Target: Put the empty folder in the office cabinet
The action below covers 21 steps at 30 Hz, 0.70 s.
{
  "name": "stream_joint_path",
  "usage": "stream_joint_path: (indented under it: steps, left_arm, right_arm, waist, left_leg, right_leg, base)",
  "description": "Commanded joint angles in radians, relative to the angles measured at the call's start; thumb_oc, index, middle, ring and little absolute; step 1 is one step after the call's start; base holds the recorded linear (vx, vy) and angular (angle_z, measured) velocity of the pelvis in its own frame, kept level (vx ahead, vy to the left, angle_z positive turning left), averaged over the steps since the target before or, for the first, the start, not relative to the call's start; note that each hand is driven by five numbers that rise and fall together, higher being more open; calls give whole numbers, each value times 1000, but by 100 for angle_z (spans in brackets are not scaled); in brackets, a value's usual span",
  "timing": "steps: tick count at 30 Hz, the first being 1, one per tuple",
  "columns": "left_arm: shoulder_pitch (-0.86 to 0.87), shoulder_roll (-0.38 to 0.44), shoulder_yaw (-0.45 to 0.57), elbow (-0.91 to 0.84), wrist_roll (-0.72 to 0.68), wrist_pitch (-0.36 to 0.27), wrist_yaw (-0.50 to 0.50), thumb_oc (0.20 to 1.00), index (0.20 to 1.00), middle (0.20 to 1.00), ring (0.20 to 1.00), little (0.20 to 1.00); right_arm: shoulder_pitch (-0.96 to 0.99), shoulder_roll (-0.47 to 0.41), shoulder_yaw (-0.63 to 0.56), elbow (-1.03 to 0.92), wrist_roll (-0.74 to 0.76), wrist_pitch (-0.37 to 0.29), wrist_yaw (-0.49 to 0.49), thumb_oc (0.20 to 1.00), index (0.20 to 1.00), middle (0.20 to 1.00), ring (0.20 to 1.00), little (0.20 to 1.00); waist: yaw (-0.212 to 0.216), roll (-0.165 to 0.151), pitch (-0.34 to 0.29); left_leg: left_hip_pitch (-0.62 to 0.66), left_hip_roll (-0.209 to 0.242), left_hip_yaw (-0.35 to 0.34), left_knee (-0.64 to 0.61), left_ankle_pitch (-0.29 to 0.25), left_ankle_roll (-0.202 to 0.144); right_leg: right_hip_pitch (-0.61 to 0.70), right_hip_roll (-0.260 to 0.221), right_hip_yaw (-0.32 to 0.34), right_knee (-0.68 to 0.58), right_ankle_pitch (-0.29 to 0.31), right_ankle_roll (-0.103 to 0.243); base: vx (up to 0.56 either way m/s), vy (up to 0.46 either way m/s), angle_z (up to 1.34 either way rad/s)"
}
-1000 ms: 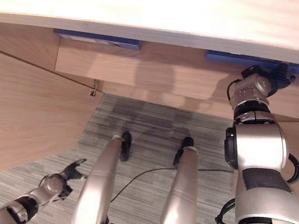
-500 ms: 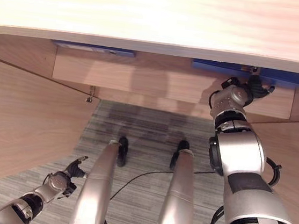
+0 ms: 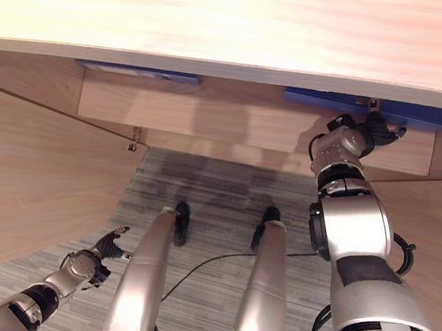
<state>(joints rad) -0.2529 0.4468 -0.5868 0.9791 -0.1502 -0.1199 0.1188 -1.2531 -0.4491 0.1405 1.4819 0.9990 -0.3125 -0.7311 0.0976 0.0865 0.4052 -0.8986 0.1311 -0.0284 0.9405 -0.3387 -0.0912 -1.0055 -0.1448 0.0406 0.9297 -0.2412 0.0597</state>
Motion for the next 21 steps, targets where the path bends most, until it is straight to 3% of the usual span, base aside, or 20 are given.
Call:
stream_joint_path:
  steps: [1,9,21]
  left_arm:
    - [29,35,23,1,-10,-9,-13,1000,1000,1000,1000,1000]
    - [29,51,34,49,20,-13,-20,1000,1000,1000,1000,1000]
    - [-2,24,33,142,44,-13,-1,1000,1000,1000,1000,1000]
  right_arm:
    - [147,130,-156,52,100,92,53,1000,1000,1000,1000,1000]
    - [-30,31,-80,21,108,103,109,1000,1000,1000,1000,1000]
    - [-160,22,-19,10,52,108,117,1000,1000,1000,1000,1000]
  waist:
    - [41,24,62]
    - [55,15,52]
    - [66,4,47]
  left_leg:
    - [2,-38,-81,-100,17,40]
    - [10,-37,-83,-110,20,36]
    - [28,-41,-87,-138,37,28]
  right_leg:
    - [155,12,-60,34,-198,-17]
    - [161,10,-61,28,-194,-16]
    - [183,10,-62,6,-182,-19]
  base:
    - [0,0,0]
    - [0,0,0]
    - [0,0,0]
